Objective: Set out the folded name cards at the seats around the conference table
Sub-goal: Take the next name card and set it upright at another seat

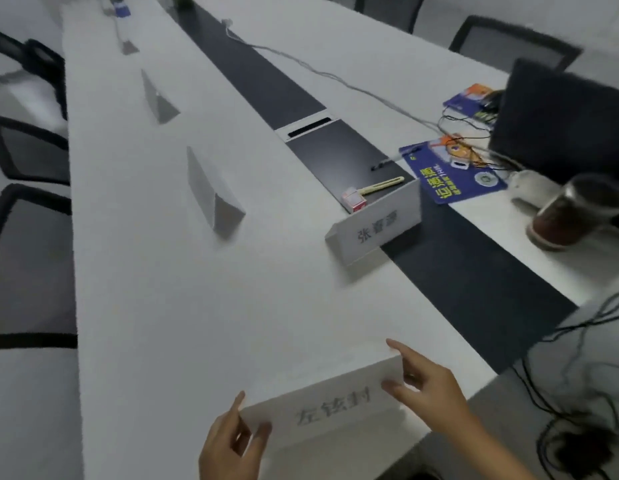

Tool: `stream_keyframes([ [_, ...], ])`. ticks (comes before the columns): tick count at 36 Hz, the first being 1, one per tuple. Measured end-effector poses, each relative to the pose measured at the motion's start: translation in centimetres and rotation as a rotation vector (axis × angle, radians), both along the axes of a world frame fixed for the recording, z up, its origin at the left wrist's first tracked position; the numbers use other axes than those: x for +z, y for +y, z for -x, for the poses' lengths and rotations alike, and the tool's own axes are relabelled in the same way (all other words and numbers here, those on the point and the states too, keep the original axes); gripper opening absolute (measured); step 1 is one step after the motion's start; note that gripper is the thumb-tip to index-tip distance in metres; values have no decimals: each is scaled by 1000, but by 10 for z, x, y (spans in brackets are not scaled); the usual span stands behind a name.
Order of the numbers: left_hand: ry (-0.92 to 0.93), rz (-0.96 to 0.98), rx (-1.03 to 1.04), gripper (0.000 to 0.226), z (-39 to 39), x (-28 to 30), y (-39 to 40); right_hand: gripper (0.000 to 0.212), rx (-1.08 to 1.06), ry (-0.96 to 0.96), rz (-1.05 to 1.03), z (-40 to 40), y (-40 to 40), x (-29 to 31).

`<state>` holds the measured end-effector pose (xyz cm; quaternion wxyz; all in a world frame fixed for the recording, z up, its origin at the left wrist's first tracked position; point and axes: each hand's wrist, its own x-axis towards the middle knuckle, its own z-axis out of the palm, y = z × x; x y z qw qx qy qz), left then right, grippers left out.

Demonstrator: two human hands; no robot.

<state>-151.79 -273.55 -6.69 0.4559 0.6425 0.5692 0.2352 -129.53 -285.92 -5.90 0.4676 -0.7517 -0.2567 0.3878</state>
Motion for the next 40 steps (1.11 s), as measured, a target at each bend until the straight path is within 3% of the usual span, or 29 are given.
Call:
stream_keyframes([
  [4,-26,-84,-239,77,-44,1,-10,51,-237,26,10,-12,-58,-3],
  [8,-14,-68,-501,55,-105,5,-32,53,-459,19,-14,-29,-120,-1],
  [16,-58,-78,-1147,55,-272,3,-157,45,-1110,-35,5,-52,-295,6],
  [22,-25,27,-1401,51,-364,-11,-295,53,-1375,-24,55,-66,-426,0],
  [28,14,63,-1440,50,-437,-14,-390,45,-1487,-24,106,-116,-506,-4],
  [34,67,48,-1342,42,-527,-17,-414,43,-1392,46,126,-223,-538,-17],
  [40,82,17,-1310,42,-645,-7,-432,42,-1317,-14,145,-352,-559,-8],
])
